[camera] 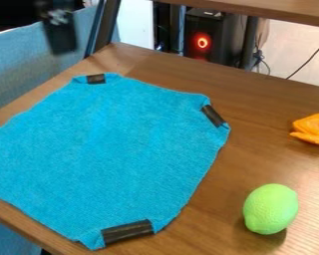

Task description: Move the green orange onto the canvas

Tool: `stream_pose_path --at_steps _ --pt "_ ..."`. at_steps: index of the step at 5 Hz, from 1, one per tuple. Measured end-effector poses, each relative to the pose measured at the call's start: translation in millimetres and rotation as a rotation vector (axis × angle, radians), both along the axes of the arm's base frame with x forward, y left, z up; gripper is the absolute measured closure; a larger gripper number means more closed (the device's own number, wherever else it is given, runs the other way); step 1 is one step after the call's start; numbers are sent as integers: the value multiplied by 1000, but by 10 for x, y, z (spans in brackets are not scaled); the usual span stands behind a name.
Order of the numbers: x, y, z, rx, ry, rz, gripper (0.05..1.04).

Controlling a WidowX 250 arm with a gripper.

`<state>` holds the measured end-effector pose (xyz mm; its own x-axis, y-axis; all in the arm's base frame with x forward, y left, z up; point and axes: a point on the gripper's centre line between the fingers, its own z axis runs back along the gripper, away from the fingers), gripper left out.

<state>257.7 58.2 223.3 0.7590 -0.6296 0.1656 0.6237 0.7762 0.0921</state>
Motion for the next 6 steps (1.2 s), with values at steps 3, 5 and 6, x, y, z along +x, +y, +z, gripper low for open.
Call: stream_pose_path --at_steps 3,5,6 --pt "78 -1480 -409 100 72 -77 84" --pt "67 -1876 -832 56 203 -11 84" --pt "47 -2009 -921 64 188 -31 84"
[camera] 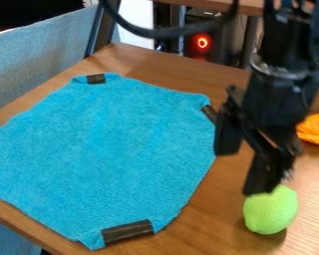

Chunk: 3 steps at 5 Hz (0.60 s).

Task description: Move the green orange onto the canvas

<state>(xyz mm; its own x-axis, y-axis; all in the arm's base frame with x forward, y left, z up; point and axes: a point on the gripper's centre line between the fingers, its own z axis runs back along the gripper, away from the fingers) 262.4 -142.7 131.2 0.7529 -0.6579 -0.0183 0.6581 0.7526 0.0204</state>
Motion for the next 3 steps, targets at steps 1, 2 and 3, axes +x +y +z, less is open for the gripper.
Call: stream_pose_path --at_steps 1,2,3 --pt "9 -102 -125 20 -2 -10 84" --pt "34 -211 -196 35 -3 -17 84" --pt "118 -294 -231 45 -13 -5 84"
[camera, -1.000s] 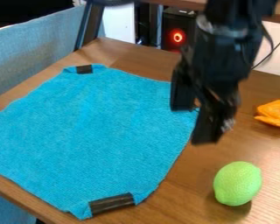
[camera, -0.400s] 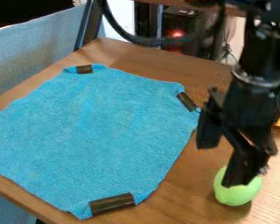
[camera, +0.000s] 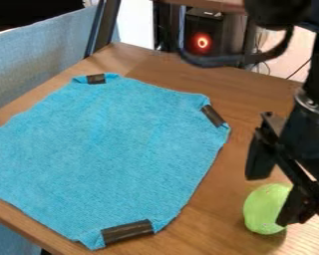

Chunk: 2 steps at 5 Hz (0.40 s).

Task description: Move the green orange onto the canvas

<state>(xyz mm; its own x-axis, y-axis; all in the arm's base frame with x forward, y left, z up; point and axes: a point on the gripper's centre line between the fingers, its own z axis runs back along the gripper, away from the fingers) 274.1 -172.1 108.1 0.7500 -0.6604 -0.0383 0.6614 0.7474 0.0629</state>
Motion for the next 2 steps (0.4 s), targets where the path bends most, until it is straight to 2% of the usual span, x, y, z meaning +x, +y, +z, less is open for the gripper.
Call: stream_pose_path --at_steps 1,2 --pt "68 -20 -50 24 -7 7 84" --pt "85 8 -147 61 9 11 84"
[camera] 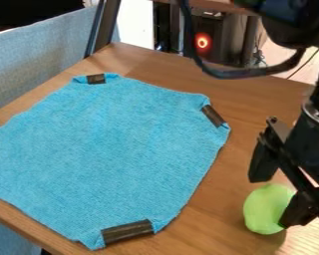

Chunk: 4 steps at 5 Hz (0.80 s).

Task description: Move the green orange onto the canvas

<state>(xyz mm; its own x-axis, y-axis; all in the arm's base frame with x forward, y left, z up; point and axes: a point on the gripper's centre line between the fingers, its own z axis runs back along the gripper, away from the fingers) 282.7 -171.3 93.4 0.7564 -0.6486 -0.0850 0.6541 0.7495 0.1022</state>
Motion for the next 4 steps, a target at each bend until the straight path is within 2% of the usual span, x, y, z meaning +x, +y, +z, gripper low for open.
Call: stream_pose_path --at_steps 1,2,3,4 --pt "-16 83 -103 48 46 20 112" --pt "-44 210 -93 77 95 51 232" --pt "-50 260 -92 80 116 52 232" --pt "-5 454 103 56 102 107 232"
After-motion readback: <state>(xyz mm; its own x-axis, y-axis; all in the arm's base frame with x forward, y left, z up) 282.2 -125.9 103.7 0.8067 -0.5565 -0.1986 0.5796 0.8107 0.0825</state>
